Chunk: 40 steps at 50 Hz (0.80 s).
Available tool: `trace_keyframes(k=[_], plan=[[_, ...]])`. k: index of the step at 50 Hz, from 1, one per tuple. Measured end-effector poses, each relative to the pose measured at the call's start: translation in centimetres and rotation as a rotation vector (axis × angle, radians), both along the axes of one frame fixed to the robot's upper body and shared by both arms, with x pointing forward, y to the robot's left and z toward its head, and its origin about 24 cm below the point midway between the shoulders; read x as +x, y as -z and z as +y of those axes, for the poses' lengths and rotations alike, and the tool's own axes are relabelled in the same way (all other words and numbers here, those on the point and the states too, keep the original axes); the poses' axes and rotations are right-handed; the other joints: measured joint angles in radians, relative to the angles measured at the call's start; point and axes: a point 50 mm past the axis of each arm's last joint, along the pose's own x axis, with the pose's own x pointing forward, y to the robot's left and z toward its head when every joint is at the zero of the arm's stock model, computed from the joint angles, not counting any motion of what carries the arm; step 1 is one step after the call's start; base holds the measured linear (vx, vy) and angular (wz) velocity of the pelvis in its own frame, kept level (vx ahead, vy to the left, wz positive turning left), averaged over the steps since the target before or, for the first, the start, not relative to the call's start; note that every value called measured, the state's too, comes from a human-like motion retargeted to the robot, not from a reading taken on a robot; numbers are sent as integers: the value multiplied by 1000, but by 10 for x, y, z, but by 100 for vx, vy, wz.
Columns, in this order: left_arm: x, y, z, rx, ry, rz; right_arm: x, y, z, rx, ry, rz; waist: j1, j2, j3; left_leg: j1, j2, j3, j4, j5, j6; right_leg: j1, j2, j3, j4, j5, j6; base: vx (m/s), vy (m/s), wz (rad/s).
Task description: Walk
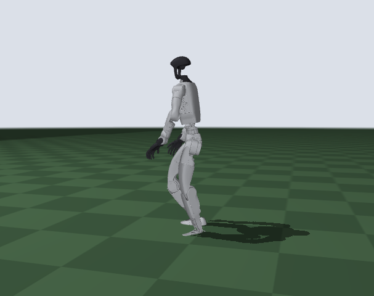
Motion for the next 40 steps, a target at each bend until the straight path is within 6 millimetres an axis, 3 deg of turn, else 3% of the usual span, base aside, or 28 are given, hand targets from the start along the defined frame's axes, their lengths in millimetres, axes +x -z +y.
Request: trace_keyframes(k=[8,14,20,26,32,40], plan=[[-18,8,2,-13,-31,52,1,-2,2,31,24,-18,19,-25,-86,111,-33,253,-123,25,2,-28,-19,-261,-245,41,8,10,-5,-175],[-45,22,0,-22,-77,151,-4,1,0,30,72,-2,31,-42,-135,148,15,289,8,29,9,8,82,-208,-324,25,-24,15,-11,-153],[-76,33,2,-43,-145,275,-1,0,1,23,106,-18,99,-29,-127,77,213,101,445,-4,35,92,298,-65,-390,13,-62,20,-12,-198],[-96,38,1,-70,-183,357,7,-6,7,16,120,-65,216,43,-111,-52,364,-185,702,-53,56,191,574,101,-508,68,-84,20,-3,-239],[-100,37,-2,-107,-219,354,6,-7,12,23,120,-82,289,62,-120,-124,320,-393,705,-136,108,256,706,303,-533,91,-65,18,6,-224],[-74,25,7,-162,-333,205,-15,1,7,20,173,-33,318,62,-98,-244,149,-564,772,-206,188,319,774,514,-486,62,-44,13,5,-179]])
